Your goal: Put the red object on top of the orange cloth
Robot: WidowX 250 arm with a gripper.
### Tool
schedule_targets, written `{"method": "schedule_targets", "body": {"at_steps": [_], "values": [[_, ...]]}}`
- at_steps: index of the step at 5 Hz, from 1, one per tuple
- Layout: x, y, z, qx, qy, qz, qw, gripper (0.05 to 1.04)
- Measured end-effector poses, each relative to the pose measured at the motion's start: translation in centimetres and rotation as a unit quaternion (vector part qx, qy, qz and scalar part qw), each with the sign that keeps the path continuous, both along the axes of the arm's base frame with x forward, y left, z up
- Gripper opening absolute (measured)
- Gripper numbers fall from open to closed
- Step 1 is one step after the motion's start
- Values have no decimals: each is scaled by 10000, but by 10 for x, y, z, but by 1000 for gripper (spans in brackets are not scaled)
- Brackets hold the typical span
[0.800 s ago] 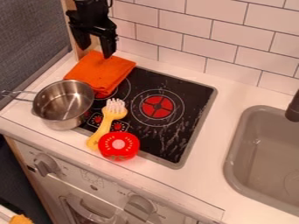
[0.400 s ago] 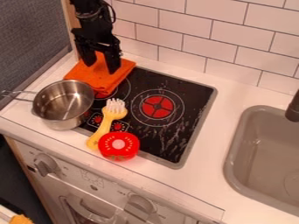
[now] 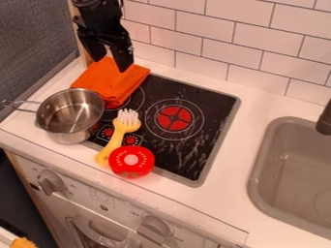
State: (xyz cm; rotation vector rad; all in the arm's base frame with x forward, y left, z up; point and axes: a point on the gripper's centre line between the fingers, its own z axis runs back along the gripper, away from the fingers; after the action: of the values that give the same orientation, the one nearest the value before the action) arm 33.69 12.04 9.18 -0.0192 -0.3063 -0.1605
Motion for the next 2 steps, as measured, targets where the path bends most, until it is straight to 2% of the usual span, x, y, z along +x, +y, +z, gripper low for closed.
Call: {"method": "schedule_targets", "body": {"at_steps": [1, 2], "values": [[-36, -24, -1, -67, 22, -379, 9993, 999], [-72, -54, -7, -162, 99, -949, 9953, 999]]}}
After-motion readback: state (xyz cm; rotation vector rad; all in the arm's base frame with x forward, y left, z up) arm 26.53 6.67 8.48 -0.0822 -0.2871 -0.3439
